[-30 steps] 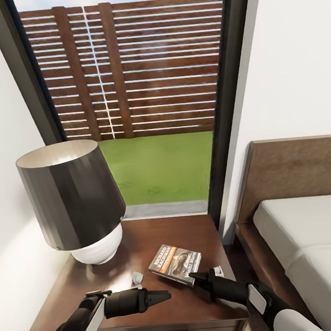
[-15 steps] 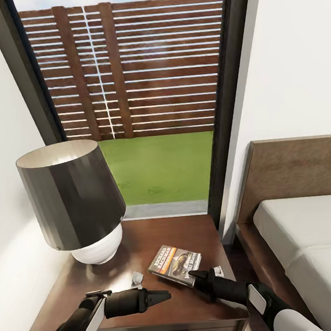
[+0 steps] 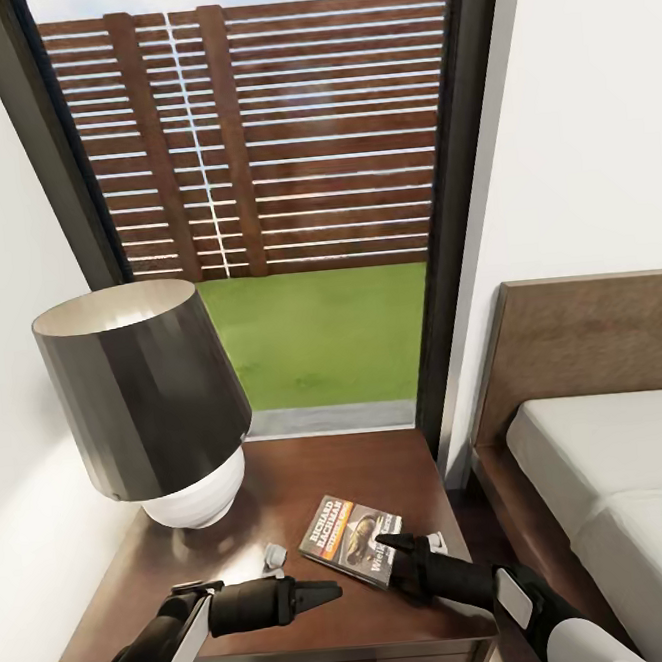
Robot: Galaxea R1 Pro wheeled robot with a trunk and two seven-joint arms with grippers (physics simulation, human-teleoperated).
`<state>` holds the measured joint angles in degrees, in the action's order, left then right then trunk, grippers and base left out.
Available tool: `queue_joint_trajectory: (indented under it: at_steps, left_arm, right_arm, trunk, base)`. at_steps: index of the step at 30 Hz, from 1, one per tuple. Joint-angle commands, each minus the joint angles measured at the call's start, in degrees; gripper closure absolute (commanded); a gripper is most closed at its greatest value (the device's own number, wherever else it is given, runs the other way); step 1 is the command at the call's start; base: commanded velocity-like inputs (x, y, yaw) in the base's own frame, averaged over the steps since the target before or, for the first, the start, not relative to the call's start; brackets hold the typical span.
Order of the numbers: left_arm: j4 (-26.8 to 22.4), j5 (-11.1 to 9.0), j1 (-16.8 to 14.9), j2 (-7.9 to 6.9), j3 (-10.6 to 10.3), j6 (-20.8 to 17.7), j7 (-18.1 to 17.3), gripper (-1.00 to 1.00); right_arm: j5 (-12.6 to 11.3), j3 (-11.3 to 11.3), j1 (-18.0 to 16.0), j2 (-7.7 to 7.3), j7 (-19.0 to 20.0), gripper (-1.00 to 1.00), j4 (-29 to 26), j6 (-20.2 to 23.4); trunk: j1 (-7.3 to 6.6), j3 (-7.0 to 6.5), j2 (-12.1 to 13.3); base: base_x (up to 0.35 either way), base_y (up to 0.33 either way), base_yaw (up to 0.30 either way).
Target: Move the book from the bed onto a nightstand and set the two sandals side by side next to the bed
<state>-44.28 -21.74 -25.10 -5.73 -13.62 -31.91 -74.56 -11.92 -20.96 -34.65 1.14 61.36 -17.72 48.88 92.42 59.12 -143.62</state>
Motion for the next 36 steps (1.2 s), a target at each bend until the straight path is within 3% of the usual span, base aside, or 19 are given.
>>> queue_joint_trajectory:
  at_steps: [1,20,33,36]
  left_arm:
    - [0.0,-0.5,0.0,-0.07,-0.3,-0.6,0.0,-1.00]
    - [0.0,-0.5,0.0,-0.07,-0.3,-0.6,0.0,-1.00]
    - [0.0,-0.5,0.0,0.62,-0.3,-0.6,0.0,-1.00]
    - [0.0,-0.5,0.0,0.61,-0.2,-0.6,0.0,-1.00]
  right_arm:
    - [1.2,0.0,0.0,0.00,-0.6,-1.00,0.1,-0.5]
    - [1.2,0.0,0.0,0.00,-0.6,-1.00,0.1,-0.5]
    - [1.2,0.0,0.0,0.00,-0.6,-1.00,0.1,-0.5]
    - [1.2,0.0,0.0,0.00,-0.6,-1.00,0.1,-0.5]
  trunk:
    - [0.00,0.07,0.0]
    - [0.00,0.07,0.0]
    - [-0.33,-2.81,0.2]
    - [-0.33,-2.81,0.2]
  base:
    - [0.000,0.000,0.000]
    - [-0.080,0.000,0.000]
    - [0.000,0.000,0.000]
    - [0.000,0.000,0.000]
